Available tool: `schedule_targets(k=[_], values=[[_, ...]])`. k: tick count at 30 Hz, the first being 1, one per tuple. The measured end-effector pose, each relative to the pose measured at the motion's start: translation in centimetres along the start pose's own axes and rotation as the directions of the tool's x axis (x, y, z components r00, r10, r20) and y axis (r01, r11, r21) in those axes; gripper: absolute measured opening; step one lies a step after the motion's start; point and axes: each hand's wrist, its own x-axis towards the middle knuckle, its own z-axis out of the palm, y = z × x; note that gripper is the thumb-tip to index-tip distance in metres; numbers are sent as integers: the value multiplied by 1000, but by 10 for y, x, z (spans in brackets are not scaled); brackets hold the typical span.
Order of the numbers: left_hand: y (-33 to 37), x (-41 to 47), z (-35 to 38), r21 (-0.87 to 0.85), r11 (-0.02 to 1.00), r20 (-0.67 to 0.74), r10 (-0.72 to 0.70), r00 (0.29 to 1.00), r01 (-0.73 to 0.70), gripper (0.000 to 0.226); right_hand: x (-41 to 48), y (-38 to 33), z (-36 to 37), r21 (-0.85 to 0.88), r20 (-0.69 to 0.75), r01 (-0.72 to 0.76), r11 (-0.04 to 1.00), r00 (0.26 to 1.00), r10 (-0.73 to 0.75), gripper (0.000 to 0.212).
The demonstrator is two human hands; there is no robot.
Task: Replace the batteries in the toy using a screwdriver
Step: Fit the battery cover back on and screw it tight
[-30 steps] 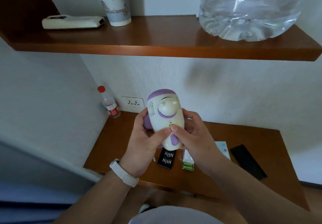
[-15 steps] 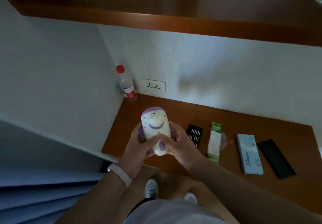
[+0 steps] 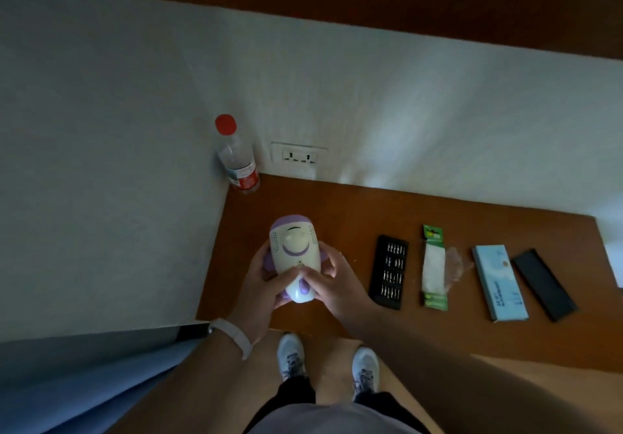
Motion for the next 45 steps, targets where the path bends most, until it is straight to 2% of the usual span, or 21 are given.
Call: schedule_targets(k=[6,9,13,15,17,18,20,23,26,29,34,39,42,45], values=[[1,8,-7,-5,1000,20,21,1000,-21,79,4,-1,1,-60,-33,3,998,999,-5,57],[1,7,-8,48,998,14,44,999,-45,71,2,0,2,-134,-35,7,991,999,-12,59],[6,0,-9,98,994,7,52,999,-52,68,-2,-6,-4,-199,-10,31,979,999,-34,42],[7,-2,-10,119,991,-1,56,998,-56,68,-4,-3,-13,-312,-27,8,950,999,-17,39],[8,-5,-9,159,986,-10,49,999,-47,71,-5,5,-28,-504,-93,-15,864,995,-37,30],[9,-7,-8,191,981,-19,45,999,-40,70,-5,10,-38,-636,-134,-25,771,988,-79,22],[10,-12,-3,251,967,-53,55,997,-40,63,-3,20,-58,-832,-163,-59,552,977,-141,18],[11,-16,2,326,944,-124,95,988,-49,53,6,32,-78,-936,-106,-65,345,989,-102,22],[9,-19,4,359,933,-189,109,976,-35,51,17,37,-81,-964,-49,-24,266,995,-86,31],[5,-23,6,383,924,-234,108,966,-10,49,25,40,-81,-977,4,24,214,996,-93,30],[-5,-36,8,451,892,-297,121,947,28,26,28,39,-83,-975,38,53,216,996,-75,26],[-33,-54,12,528,844,-355,115,928,98,7,20,38,-100,-949,46,77,307,993,-106,20],[-58,-59,25,610,780,-303,68,950,139,8,12,36,-117,-926,44,75,371,995,-89,18],[-72,-55,57,661,744,-161,12,987,99,5,3,34,-135,-886,14,51,460,997,-82,22]])
